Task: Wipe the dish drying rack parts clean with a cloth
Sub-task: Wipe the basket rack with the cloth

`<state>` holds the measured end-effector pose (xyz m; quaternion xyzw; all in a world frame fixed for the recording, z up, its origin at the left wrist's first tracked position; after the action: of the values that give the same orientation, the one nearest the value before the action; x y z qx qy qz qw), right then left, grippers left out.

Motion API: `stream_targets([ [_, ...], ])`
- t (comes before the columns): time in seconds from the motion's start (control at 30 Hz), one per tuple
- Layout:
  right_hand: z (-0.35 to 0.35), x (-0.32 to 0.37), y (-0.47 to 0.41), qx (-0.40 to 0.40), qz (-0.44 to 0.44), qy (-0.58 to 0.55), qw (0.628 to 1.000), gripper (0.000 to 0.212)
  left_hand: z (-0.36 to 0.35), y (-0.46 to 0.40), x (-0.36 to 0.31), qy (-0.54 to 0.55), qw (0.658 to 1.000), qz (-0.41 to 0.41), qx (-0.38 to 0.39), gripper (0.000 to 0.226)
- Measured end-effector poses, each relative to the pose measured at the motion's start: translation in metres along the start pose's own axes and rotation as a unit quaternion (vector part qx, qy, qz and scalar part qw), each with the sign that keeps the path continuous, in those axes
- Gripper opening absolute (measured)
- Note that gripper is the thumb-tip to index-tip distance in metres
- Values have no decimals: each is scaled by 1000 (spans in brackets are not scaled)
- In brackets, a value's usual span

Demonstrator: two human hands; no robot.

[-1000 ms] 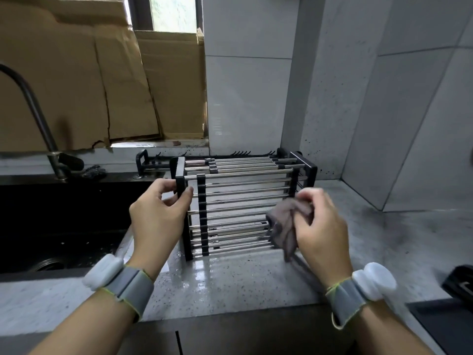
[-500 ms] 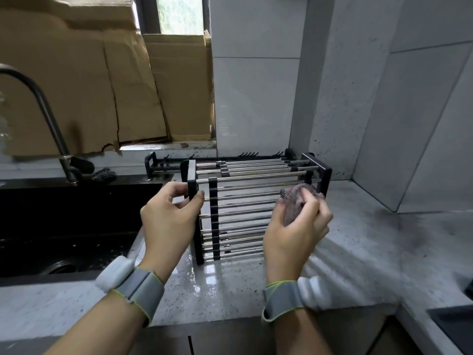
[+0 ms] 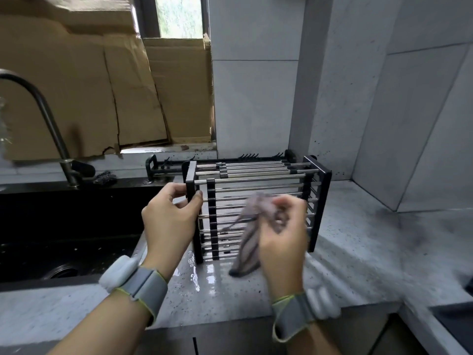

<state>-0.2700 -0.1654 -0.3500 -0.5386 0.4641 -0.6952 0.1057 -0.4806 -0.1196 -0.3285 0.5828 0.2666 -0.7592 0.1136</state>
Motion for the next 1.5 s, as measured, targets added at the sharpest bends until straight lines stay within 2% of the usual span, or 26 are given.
stream_targets([
  [0.07,38,-19,-7,-127,15,123,984,25,0,1,1,7,1000,0,8,7],
  [0.1,48,-27,-9,-161,9,168,973,23,0,2,1,6,1000,-3,11,8],
  [0.2,50,-45,-9,-160,-12,237,958,20,-1,6,-3,-3,1000,-14,15,10],
  [0.27,42,-44,-6,-149,-24,234,960,24,-1,7,-4,-1,1000,-15,13,13],
  [0.37,13,-42,3,-94,-68,242,963,55,-2,10,-5,-2,1000,-26,11,13],
  [0.4,1,-38,7,-71,-67,247,964,59,-2,10,-5,-2,999,-31,11,11],
  [0.53,-38,-17,16,37,21,203,978,26,-4,9,-6,-8,999,-35,3,9],
  [0.63,-43,-9,19,145,30,94,984,29,-4,7,-6,-15,1000,-25,-5,10],
  [0.7,-32,-7,17,175,-17,-21,984,37,-4,7,-5,-11,1000,-22,-3,10],
  [0.77,-8,-12,10,113,-36,-50,992,37,-4,8,-4,-9,1000,-22,1,8],
  [0.83,25,-18,0,-16,-6,76,997,30,-5,9,-4,-2,1000,-20,8,7],
  [0.9,48,-22,-4,-108,36,217,970,26,-6,10,-4,-5,1000,-18,14,8],
  [1.03,53,-36,1,-159,-17,224,961,36,-5,10,-7,-6,1000,-15,16,10],
  [1.13,40,-38,7,-150,-33,195,969,39,-4,10,-8,-11,1000,-17,15,13],
  [1.2,22,-42,14,-101,-43,162,981,41,-2,10,-8,-12,1000,-19,12,13],
  [1.27,5,-39,22,-63,-41,145,987,51,-2,8,-8,-13,1000,-18,10,10],
  [1.33,-8,-31,24,-62,-37,138,988,59,-2,8,-9,-9,1000,-14,10,9],
  [1.4,-23,-24,24,-63,-38,143,987,56,-2,9,-10,-8,1000,-13,9,8],
  [1.5,-44,-17,26,-43,-38,149,987,36,-2,10,-10,-4,1000,-12,5,9],
])
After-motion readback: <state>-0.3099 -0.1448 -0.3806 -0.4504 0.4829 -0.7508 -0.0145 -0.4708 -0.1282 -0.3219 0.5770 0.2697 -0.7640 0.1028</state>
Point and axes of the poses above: each hand's wrist, its own y-axis away from the middle knuckle, its own z-axis out of the back of the hand, x = y × z, the point moved 6 cm from there along -y, towards the middle knuckle, and after that the axes turned 14 degrees about z, right-handed, at the moved point
